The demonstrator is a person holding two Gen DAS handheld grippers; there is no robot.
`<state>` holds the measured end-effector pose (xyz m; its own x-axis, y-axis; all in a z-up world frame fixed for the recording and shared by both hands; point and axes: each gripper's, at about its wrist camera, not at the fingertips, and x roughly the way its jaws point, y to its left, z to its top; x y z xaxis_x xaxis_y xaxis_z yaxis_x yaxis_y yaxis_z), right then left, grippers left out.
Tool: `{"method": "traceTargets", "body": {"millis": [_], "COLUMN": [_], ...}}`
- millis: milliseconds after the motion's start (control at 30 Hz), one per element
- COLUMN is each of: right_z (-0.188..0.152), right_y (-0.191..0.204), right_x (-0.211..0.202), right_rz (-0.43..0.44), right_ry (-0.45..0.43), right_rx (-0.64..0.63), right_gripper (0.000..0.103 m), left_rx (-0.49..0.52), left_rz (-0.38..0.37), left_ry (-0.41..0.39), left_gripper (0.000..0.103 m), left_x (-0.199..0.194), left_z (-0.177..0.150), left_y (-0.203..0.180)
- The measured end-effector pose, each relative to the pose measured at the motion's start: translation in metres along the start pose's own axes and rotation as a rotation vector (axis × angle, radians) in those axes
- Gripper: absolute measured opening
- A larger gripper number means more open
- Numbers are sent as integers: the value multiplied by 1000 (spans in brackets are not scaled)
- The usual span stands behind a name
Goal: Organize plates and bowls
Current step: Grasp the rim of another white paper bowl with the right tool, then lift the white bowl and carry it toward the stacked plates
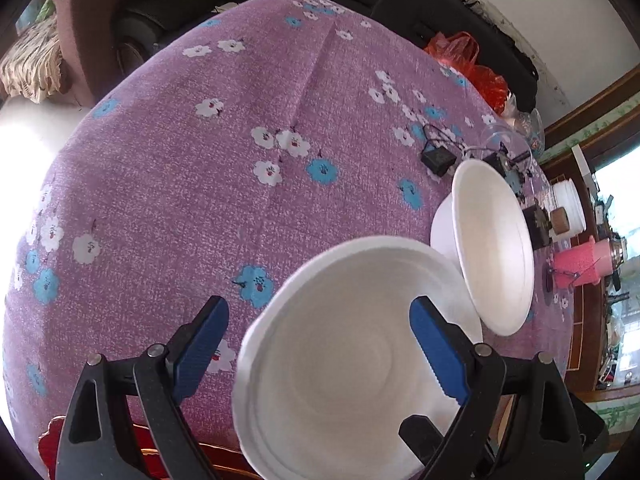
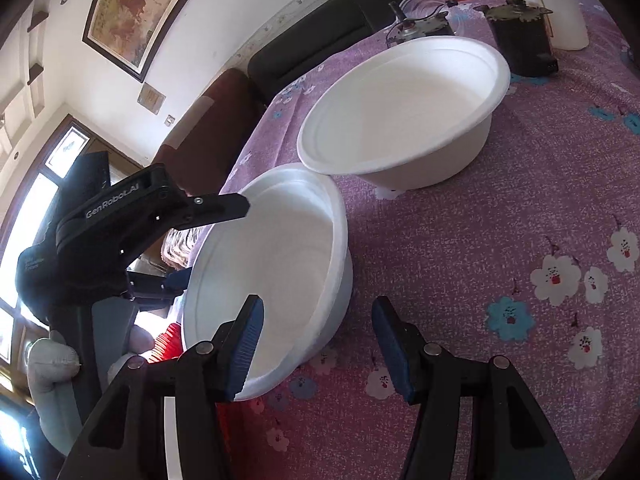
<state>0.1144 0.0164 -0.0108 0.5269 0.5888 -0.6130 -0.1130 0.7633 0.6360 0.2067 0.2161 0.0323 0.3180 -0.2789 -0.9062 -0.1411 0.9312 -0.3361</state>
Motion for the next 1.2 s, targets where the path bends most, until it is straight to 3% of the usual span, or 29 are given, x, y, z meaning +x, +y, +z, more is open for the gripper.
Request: {"method": "traceTargets", "body": {"millis": [33,100,200,300,467,667,767,1000,1033,1167,1200], "right_z": [0,0,-1,-3,-13,-43,-49,-56,-56,-56,-56], "right_y": [0,-1,-4,-3,-4,-31,-43,-58,-57,-58,-58], "right_x": [0,3,0,-13,-48,-97,-107,-110,-110,-109,-110], "right_rz": [6,23,-36,-113,-194,-220,-200,-186,-185,-212,-225], "right_ry": [1,21,19,6,16,0,-28,-48,-47,-49,-53], "right_rx": [-2,2,15,-2,-33,0,1,-7,-8,-6,-7], "right_gripper": [60,40,31,24,21,23,23,23,23,23,23], "left_rx": [14,45,75,111,185,231,262,277,299,378,377], "left_rz": [1,-1,-1,-13,-50,-76,-9,9,24,103,106], "left_ry": [21,63,71,73,105,175,133,95,87,31,37], "left_gripper": [89,77,66,62,62,62,64,64,61,22,17], "left_x": [2,6,2,-7,-14,0,0,-3,-3,-1,-1], "left_z": [-2,-8,-17,-31,-64,-113,-129,-139,-140,-135,-134], "left_y": [-3,-10,-20,-33,-60,-85,-96,-103,-105,-118,-117]}}
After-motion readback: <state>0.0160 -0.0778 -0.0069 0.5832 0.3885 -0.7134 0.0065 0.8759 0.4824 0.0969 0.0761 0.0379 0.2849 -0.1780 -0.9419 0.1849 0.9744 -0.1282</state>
